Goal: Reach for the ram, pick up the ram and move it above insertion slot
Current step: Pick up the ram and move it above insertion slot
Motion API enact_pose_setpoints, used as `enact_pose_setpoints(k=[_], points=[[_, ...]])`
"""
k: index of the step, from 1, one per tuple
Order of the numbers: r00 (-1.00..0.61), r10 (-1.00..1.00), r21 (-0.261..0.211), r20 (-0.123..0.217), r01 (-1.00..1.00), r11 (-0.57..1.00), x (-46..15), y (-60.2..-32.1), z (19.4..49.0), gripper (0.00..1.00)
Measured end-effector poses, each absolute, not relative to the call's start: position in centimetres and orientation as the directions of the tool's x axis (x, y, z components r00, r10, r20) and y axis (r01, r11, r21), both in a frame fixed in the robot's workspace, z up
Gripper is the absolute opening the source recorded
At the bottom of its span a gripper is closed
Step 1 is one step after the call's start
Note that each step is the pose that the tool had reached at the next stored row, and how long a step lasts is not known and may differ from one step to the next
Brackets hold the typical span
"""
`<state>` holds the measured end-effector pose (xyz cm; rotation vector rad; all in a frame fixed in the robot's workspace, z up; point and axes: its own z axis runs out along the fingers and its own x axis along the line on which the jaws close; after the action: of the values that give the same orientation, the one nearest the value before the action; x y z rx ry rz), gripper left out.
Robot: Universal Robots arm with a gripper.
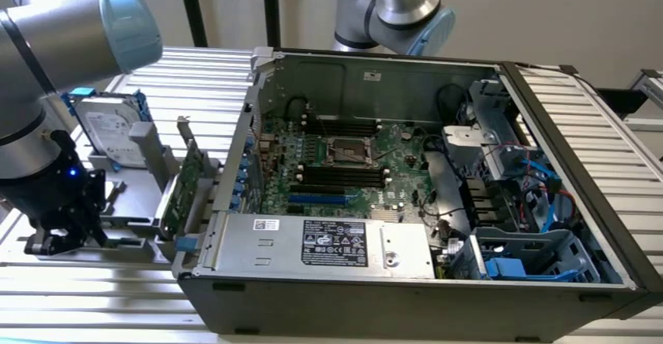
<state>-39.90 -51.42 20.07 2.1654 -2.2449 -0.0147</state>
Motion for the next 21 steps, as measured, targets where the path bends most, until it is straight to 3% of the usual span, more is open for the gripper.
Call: enact_pose_setpoints(k=[12,21], points=[[-0.036,-0.999,0.023,-0.002,-0.999,0.036,-39.9,-51.4,21.3,0.13],[-0.036,-0.999,0.023,-0.011,-0.999,0.036,-39.9,-51.5,23.8,0.13]])
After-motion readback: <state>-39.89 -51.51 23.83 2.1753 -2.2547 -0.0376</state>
